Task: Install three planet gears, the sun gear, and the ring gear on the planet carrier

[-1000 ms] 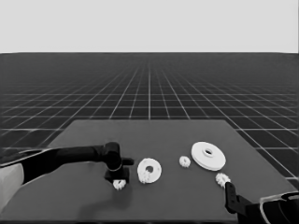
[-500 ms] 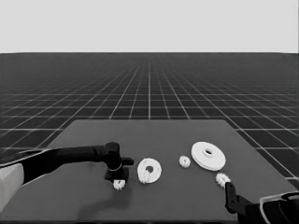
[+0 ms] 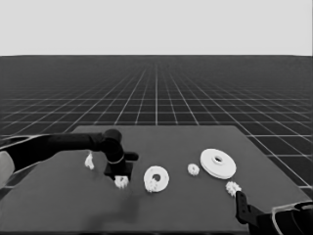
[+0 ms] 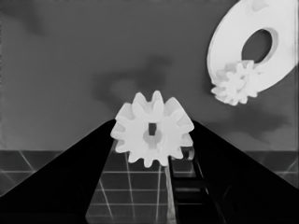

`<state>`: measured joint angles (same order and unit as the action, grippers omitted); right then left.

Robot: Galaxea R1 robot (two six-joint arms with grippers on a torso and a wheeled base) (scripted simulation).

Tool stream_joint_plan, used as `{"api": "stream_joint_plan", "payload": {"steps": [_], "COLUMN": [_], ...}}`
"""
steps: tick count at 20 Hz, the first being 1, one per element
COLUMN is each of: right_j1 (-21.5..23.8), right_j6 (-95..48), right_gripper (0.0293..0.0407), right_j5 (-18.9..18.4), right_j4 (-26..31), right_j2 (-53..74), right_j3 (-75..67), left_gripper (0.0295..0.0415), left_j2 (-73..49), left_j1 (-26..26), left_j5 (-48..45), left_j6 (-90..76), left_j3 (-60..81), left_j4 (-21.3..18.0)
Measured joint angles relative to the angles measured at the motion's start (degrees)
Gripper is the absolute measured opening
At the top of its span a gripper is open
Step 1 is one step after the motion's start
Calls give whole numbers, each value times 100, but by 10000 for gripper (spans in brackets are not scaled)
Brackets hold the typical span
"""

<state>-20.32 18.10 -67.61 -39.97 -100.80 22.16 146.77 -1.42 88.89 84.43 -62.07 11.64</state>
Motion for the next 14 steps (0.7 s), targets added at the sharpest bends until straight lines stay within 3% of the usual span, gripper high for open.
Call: {"api": "stream_joint_plan", "payload": {"steps": [2,4,10,12,14], "right_j1": [0,0,0,0,0], "right_j6": [0,0,0,0,0], "right_gripper": [385,385,385,385,385], "right_j5": [0,0,0,0,0], "right_j4": [0,0,0,0,0], "right_j2": [0,0,0,0,0], "right_j3": [0,0,0,0,0], "left_gripper": [312,312,312,312,312], "left_j2": [1695,2421,2831,2959,3031], "left_j1": [220,262,265,-277,-471], "left_j5": [-101,-177,-226,-472,-583], "left_j6": [-659,-1199,-1582,-1802,-1917], "left_j3": [-2387,-3624,-4428,-4820,-5036], "left_j4": [-239,-306,-342,146,297]}}
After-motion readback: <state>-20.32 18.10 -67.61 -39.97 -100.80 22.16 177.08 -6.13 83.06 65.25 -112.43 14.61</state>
